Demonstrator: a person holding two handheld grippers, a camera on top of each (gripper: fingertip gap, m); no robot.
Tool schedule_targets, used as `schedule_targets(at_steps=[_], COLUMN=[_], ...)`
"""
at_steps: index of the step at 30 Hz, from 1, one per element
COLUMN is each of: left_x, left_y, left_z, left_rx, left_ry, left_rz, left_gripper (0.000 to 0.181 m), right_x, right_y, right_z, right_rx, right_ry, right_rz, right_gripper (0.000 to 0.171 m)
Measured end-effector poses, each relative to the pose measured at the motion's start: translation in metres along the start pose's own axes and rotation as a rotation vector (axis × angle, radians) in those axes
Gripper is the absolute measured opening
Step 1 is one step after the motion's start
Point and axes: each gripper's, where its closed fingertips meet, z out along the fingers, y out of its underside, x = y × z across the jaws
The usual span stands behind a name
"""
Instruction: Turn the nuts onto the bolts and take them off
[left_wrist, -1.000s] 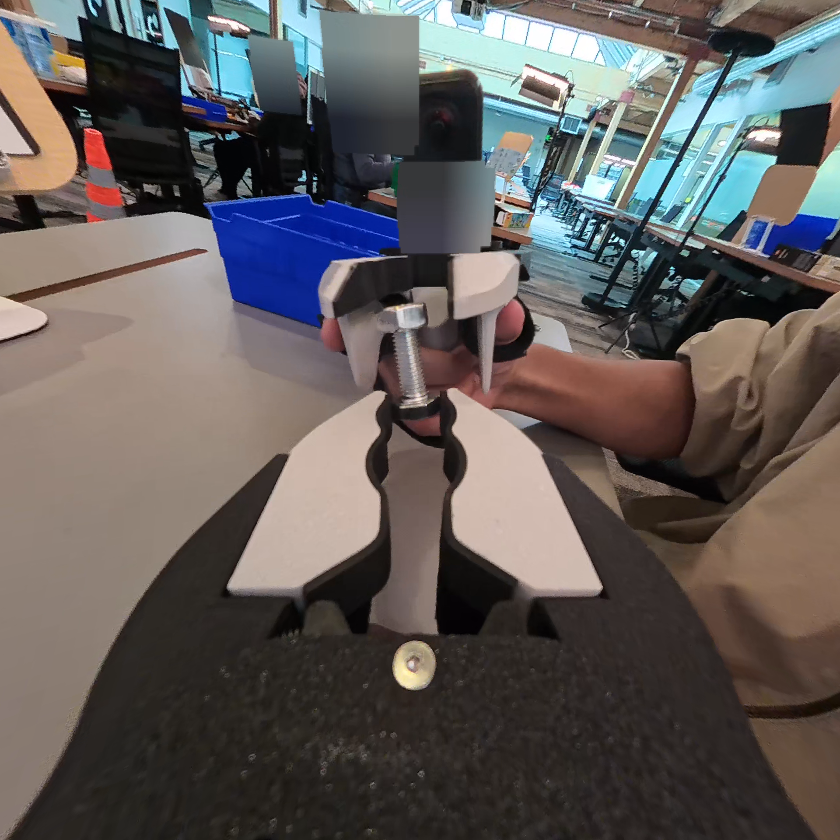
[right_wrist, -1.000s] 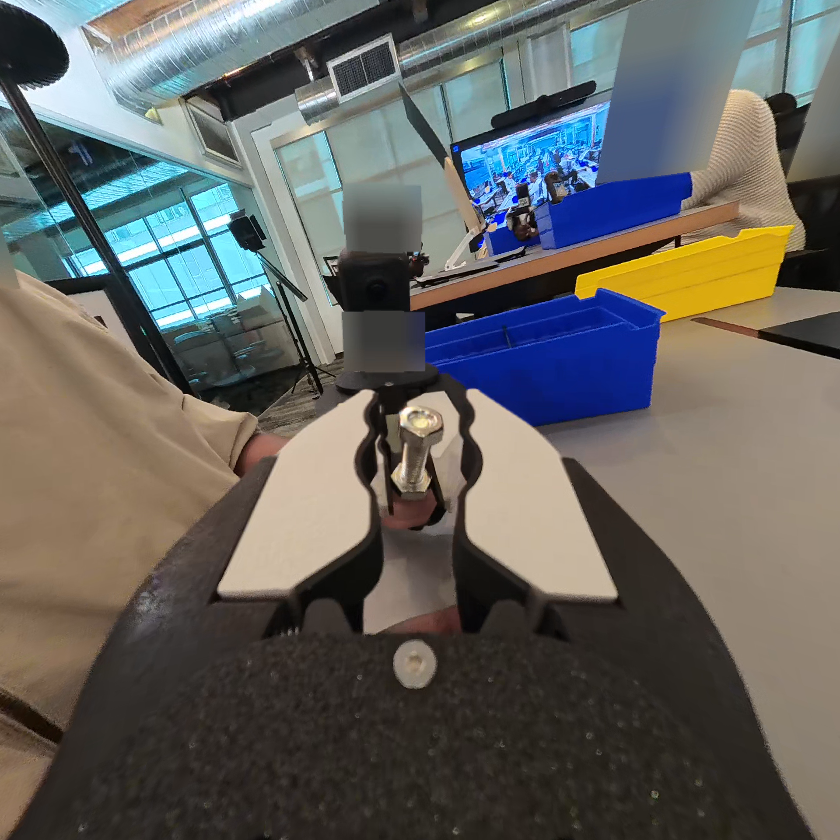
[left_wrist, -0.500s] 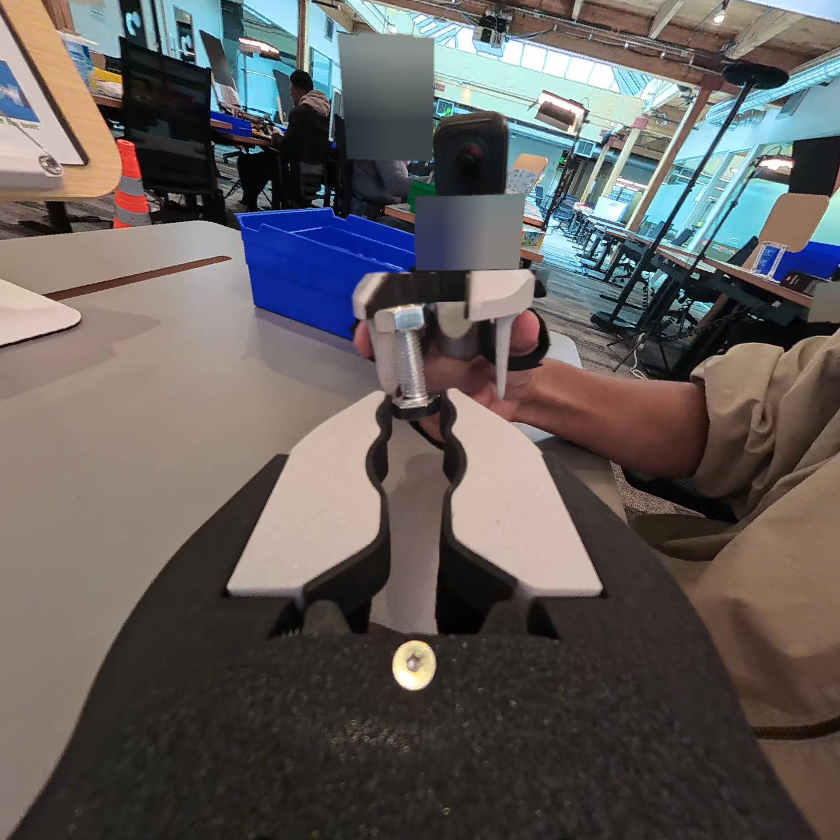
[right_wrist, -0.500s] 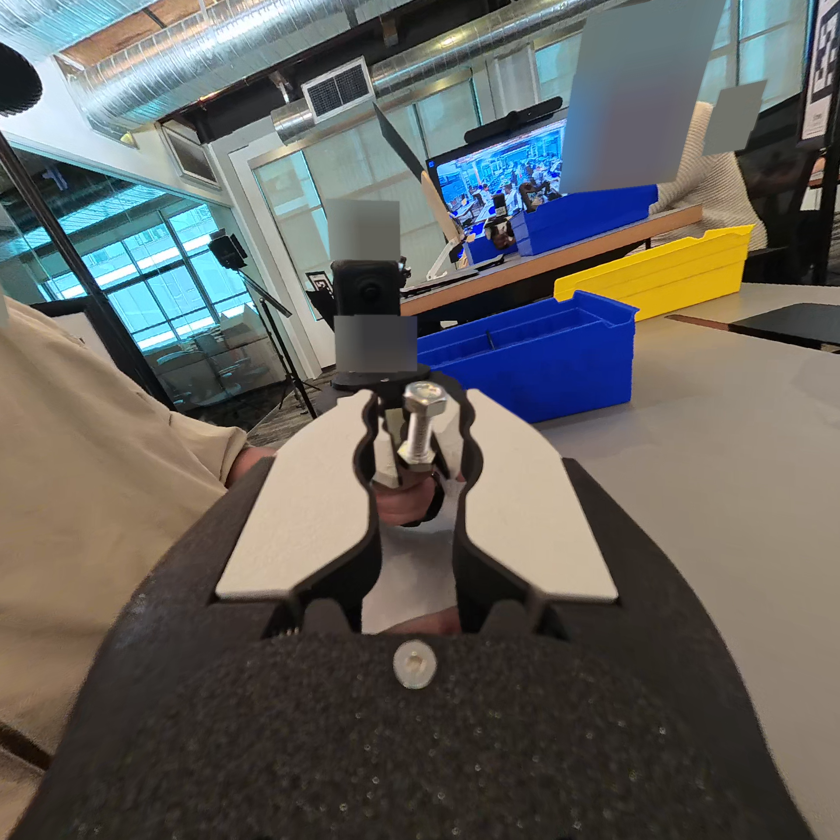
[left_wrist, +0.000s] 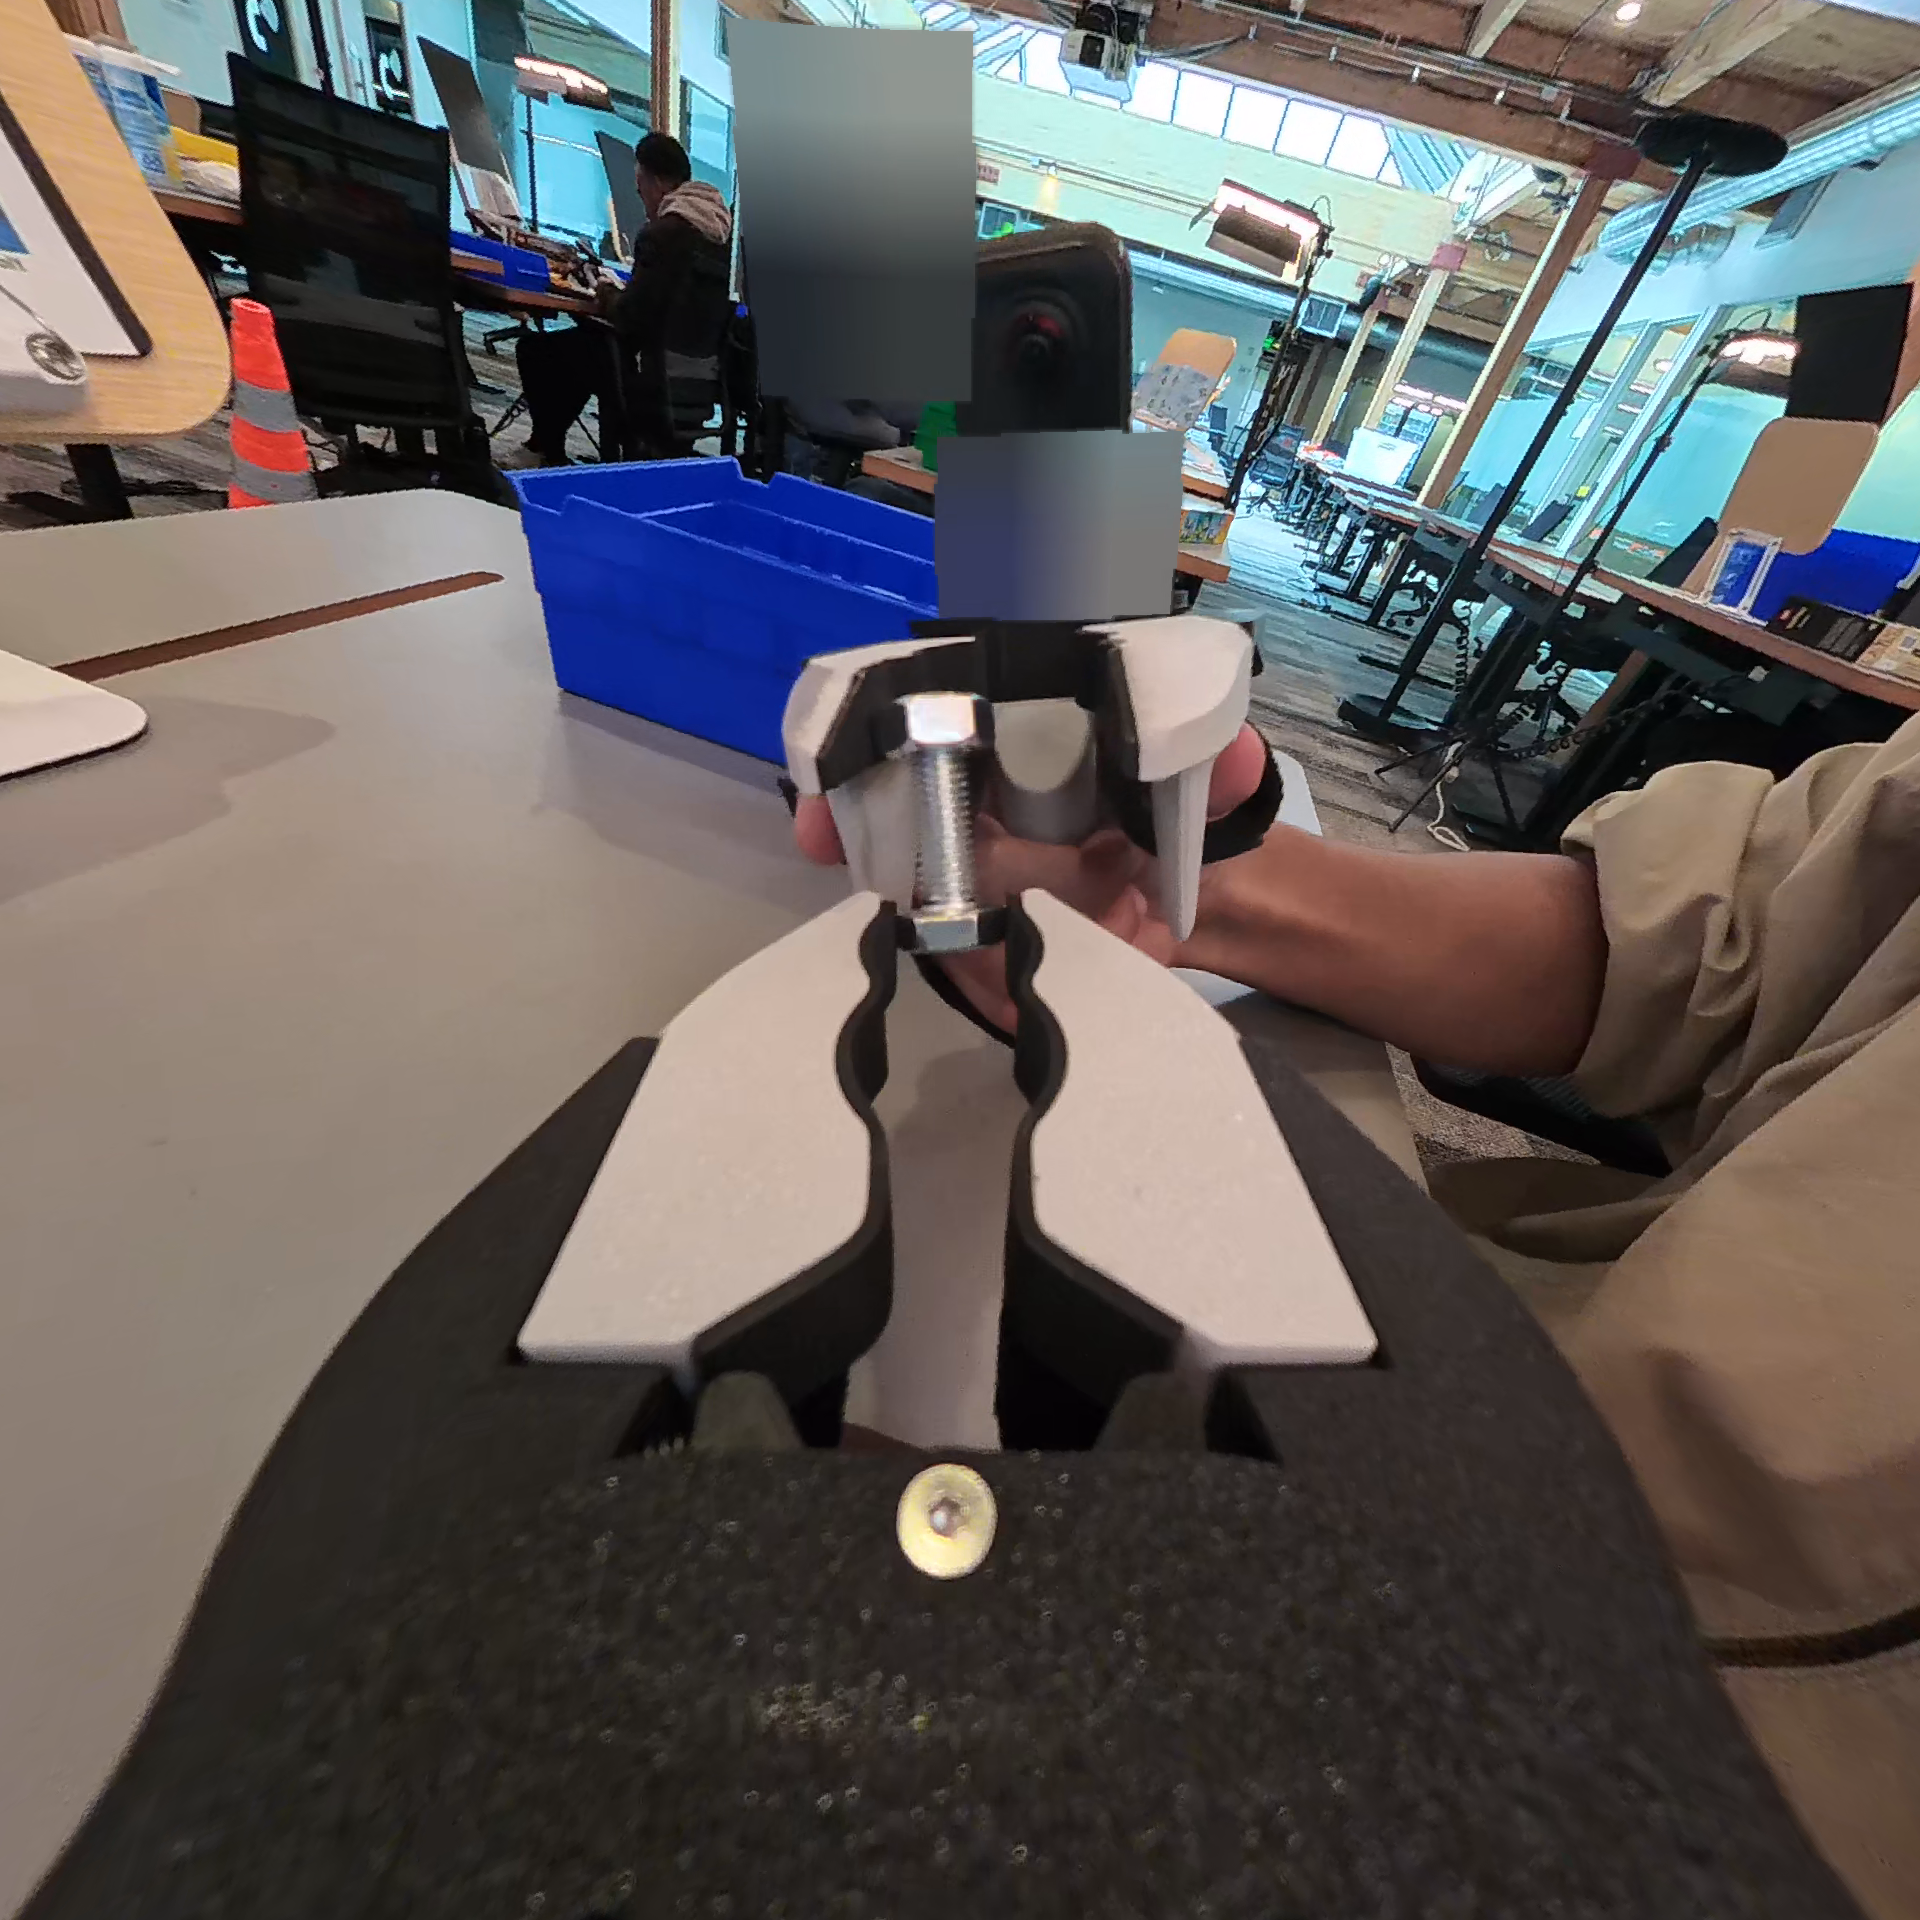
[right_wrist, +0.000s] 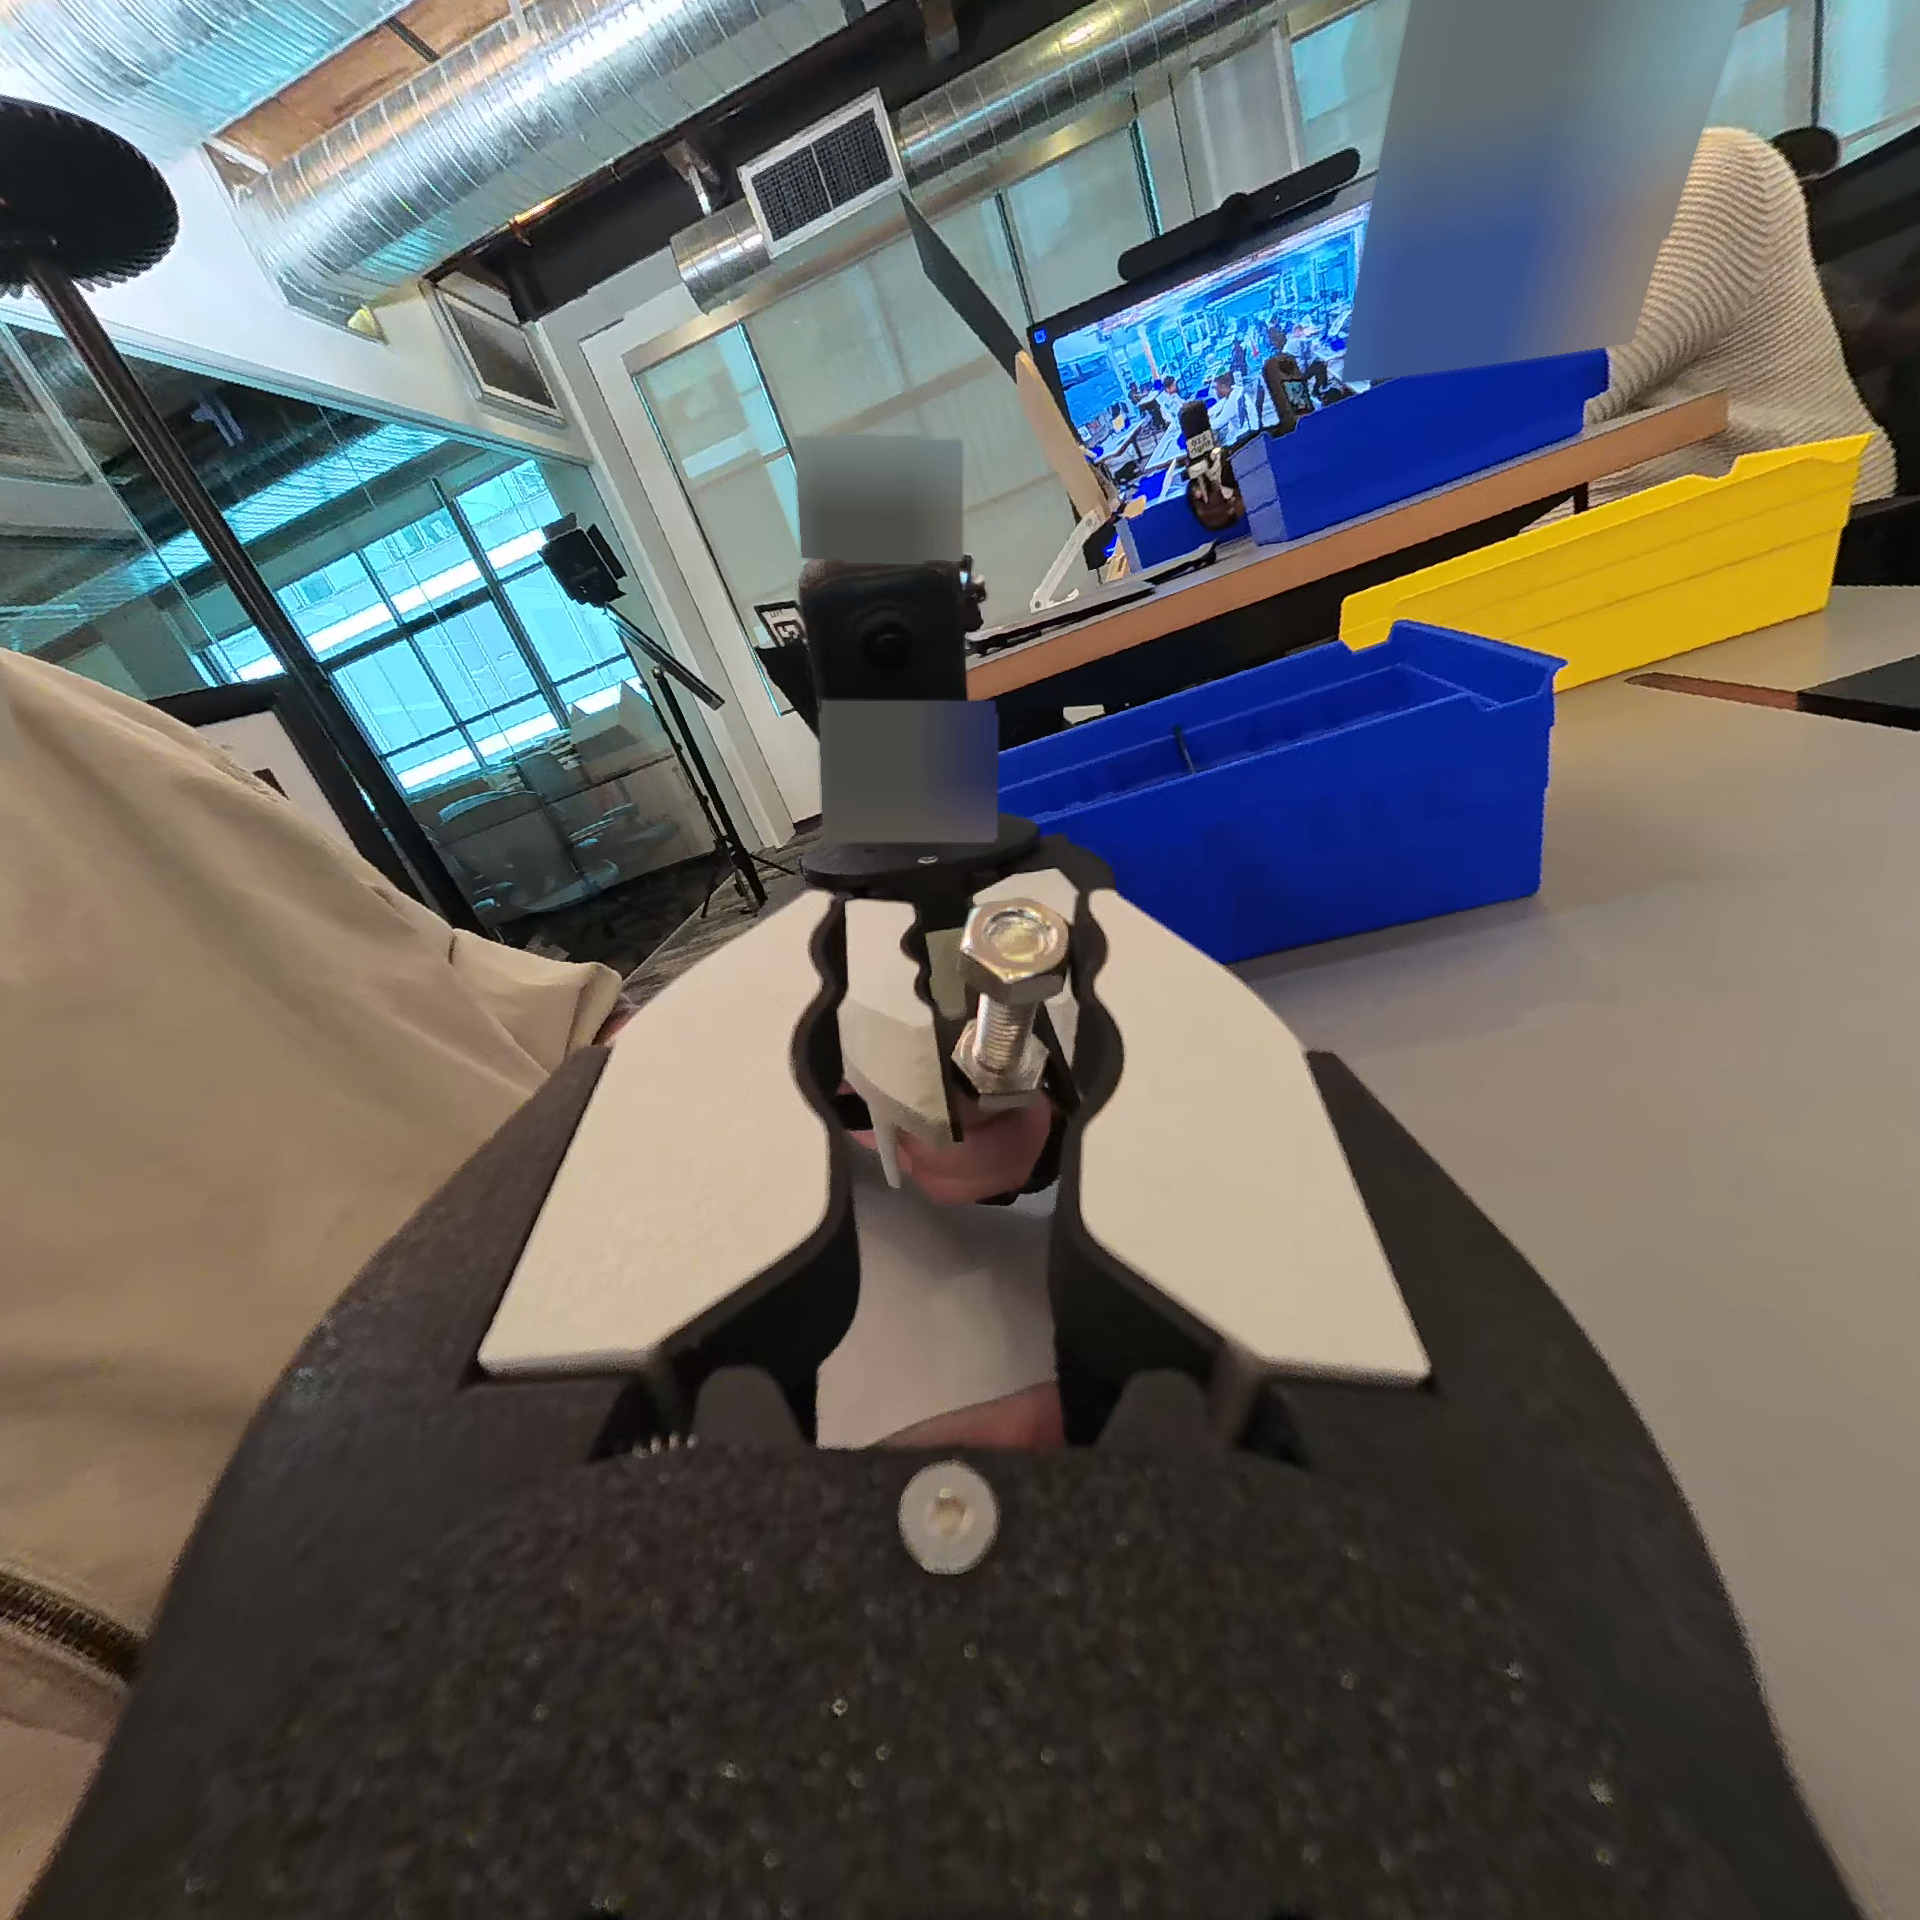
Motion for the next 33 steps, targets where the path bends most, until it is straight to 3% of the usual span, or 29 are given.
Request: schedule_targets(at_steps=[7, 19, 22, 25, 28, 31, 33], left_x=[-0.004, 0.003, -0.013, -0.035, -0.043, -0.036, -0.027], left_y=[-0.008, -0.005, -0.002, 0.006, 0.013, 0.007, 0.005], left_z=[-0.007, -0.003, -0.003, -0.005, -0.005, -0.005, -0.006], left_rx=[0.049, 0.030, -0.001, -0.058, -0.109, -0.059, -0.036], left_ry=[0.007, 0.019, -0.121, -0.284, -0.349, -0.261, -0.170], left_rz=[-0.043, -0.006, 0.075, 0.118, 0.148, 0.079, 0.029], left_gripper=[0.019, 0.019, 0.019, 0.019, 0.019, 0.019, 0.019], right_x=[0.002, 0.007, 0.021, 0.044, 0.053, 0.043, 0.027], right_y=[-0.003, -0.009, -0.007, 0.000, 0.005, -0.002, -0.012], right_z=[-0.004, -0.001, 0.000, -0.001, 0.000, 0.001, -0.002], right_rx=[0.011, 0.049, 0.035, 0.048, 0.053, 0.012, 0.027], right_ry=[0.022, 0.045, 0.167, 0.405, 0.579, 0.537, 0.399], right_rz=[0.000, -0.002, 0.011, 0.068, 0.069, -0.085, -0.163], right_gripper=[0.042, 0.018, 0.018, 0.018, 0.018, 0.033, 0.036])
